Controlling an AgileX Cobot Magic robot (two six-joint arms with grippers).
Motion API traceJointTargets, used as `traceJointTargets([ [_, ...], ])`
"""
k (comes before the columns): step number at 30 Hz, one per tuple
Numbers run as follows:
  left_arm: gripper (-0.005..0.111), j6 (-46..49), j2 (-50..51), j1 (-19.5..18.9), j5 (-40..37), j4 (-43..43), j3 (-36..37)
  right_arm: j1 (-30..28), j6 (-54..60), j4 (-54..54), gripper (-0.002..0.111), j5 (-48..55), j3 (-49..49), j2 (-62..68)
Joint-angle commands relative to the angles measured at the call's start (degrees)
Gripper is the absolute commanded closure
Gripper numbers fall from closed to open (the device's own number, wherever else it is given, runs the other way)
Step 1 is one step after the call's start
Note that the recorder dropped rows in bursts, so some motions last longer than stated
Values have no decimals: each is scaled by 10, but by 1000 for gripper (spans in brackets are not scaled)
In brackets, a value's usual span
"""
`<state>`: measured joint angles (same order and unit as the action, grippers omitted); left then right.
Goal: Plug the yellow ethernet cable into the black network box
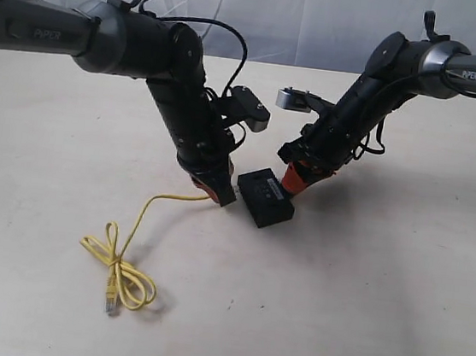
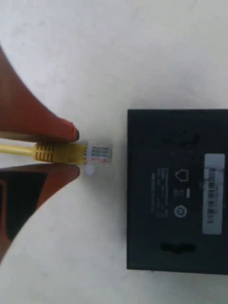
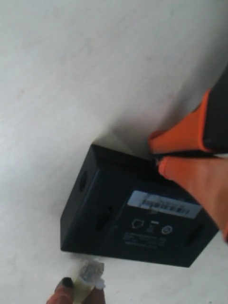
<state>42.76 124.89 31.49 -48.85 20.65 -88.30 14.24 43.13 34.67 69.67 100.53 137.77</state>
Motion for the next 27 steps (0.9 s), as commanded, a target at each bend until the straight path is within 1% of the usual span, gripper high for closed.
traceJointTargets([
  [1,106,-14,1,10,4,-19,-5,1,6,-12,109,-13,-2,2],
  [5,106,-20,6,11,10,-34,-5,1,23,-13,109,-13,-2,2],
  [8,106,-20,8,11,15,-36,-5,0,93,-18,109,-13,-2,3],
  [13,106,-17,8,11,24,-38,-5,-12,162,-14,109,-8,-2,19],
  [22,106,-17,8,12,33,-36,-5,-16,167,-17,109,-25,-2,36],
  [27,106,-17,8,20,38,-36,-5,-16,167,-9,109,-22,-2,36],
])
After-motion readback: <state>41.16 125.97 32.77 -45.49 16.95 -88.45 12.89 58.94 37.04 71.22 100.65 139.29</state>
